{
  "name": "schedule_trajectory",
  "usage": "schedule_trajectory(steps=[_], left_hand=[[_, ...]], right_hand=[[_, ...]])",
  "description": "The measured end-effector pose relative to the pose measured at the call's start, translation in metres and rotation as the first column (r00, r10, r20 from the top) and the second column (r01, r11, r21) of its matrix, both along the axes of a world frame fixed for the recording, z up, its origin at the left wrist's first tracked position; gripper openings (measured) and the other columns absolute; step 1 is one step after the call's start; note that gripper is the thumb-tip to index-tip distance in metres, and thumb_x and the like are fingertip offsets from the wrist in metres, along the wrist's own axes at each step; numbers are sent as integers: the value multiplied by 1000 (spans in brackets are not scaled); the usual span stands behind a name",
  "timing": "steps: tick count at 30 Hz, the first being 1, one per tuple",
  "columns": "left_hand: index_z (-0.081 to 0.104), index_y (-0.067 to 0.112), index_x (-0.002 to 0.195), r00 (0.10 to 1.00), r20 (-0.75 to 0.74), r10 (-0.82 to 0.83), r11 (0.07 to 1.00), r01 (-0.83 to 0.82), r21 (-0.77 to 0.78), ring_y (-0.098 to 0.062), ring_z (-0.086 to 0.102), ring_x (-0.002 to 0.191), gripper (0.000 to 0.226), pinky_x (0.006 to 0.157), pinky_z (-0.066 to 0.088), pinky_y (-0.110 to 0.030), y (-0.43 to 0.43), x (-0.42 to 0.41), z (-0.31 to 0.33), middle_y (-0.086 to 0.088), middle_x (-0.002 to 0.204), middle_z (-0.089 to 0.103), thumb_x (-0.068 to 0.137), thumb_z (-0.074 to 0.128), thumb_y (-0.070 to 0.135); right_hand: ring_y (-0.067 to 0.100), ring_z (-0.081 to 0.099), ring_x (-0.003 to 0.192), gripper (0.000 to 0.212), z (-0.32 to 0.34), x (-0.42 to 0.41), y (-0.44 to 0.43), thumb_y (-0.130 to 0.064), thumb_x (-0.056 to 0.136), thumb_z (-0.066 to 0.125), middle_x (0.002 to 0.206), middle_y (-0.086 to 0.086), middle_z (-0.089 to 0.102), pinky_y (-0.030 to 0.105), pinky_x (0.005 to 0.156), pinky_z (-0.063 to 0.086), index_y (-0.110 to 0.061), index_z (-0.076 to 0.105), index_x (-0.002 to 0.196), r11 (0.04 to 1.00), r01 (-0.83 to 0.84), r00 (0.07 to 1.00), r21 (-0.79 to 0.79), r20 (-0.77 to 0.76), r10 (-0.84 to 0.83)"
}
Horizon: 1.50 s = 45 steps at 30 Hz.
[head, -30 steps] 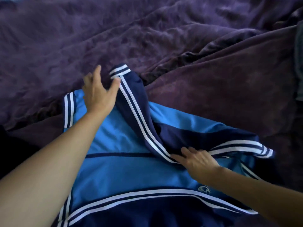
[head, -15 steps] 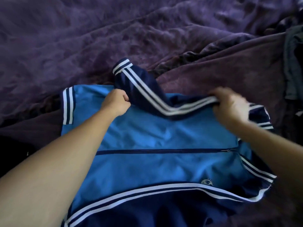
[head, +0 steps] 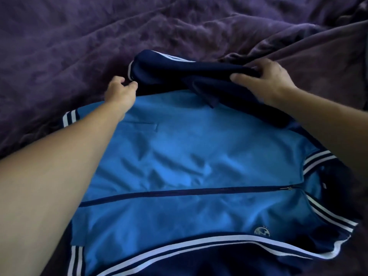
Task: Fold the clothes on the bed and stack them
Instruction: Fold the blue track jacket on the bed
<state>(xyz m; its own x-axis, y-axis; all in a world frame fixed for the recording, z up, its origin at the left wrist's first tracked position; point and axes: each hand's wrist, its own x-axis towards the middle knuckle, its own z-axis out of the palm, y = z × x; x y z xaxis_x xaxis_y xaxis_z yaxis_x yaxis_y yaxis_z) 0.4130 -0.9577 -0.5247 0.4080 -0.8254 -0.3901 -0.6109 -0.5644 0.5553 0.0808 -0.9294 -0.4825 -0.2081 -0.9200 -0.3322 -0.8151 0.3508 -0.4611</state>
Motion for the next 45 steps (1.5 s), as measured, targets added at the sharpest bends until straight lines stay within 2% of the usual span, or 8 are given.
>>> schedule_trajectory(steps=[6, 13, 20, 25, 30, 33, 37, 45], left_hand=[[49, 25, 127, 924, -336, 184, 979, -141, 147, -21, 56, 98, 54, 80, 45, -40, -15, -13, -5, -4, 113, 59, 92, 35, 64], [62, 25, 85, 756, -595, 273, 954, -131, 271, -19, 63, 81, 41, 77, 51, -38, -21, -12, 15, 4, 83, 69, 83, 52, 65], [66, 21, 81, 918, -350, -188, 969, 231, 86, -17, 58, 72, 27, 65, 53, -34, 49, -3, 6, -2, 84, 65, 85, 57, -4], [57, 16, 64, 761, -554, 337, 928, -366, 61, -1, 54, 39, 38, 45, 46, -15, 80, 72, 30, 13, 41, 55, 95, 40, 2], [70, 10, 102, 880, -11, 474, 877, -473, -83, -22, 71, 74, 27, 67, 57, -28, 122, 151, 28, -12, 89, 71, 84, 53, 0], [69, 8, 106, 944, 294, 149, 953, -58, -296, -34, 60, 101, 23, 89, 45, -35, 109, 141, 40, -18, 107, 66, 88, 57, 15], [44, 19, 141, 738, 440, -512, 808, 587, -43, -35, 33, 135, 80, 108, 28, -44, 90, 85, 21, -18, 145, 37, 72, 77, 45], [6, 27, 152, 594, 451, -666, 746, 547, 380, -32, 15, 144, 112, 115, 14, -50, 52, 81, -7, -14, 153, 28, 70, 82, 41]], right_hand=[[18, 63, 97, 46, -20, 26, -44, -39, 74, 77, 105, 1, 67, 31, 88, 51, -18, 65, 113, 998, -39, 951, 58, 308, 19], [26, 59, 71, 48, -47, 47, 113, -17, 66, 57, 91, 4, 58, 34, 54, 46, -35, 70, 108, 444, -860, 506, -252, -303, 808], [29, 65, 83, 51, -63, 24, 144, -13, 63, 68, 92, 2, 60, 36, 53, 48, -20, 55, 111, 797, -604, 782, -34, -219, 583], [29, 65, 85, 46, -37, 28, 139, -12, 67, 72, 94, 2, 62, 34, 52, 44, -20, 62, 111, 791, -609, 784, -63, -195, 589], [26, 65, 100, 21, -22, 43, 129, -31, 81, 68, 105, -2, 67, 38, 79, 53, -28, 69, 102, 785, -610, 779, 103, -101, 619], [34, 61, 94, 27, -17, 56, 91, -31, 79, 66, 97, 9, 64, 42, 71, 53, -18, 68, 102, 830, -457, 889, -320, -189, 417], [32, 40, 130, 98, -29, 78, 41, -45, 70, 80, 144, 11, 40, 47, 101, 36, -17, 28, 147, 884, -431, 866, 181, -192, 462], [42, 58, 92, 26, -40, 53, 46, -17, 76, 69, 100, 15, 63, 41, 68, 40, -11, 55, 98, 879, -456, 867, -139, -294, 403]])
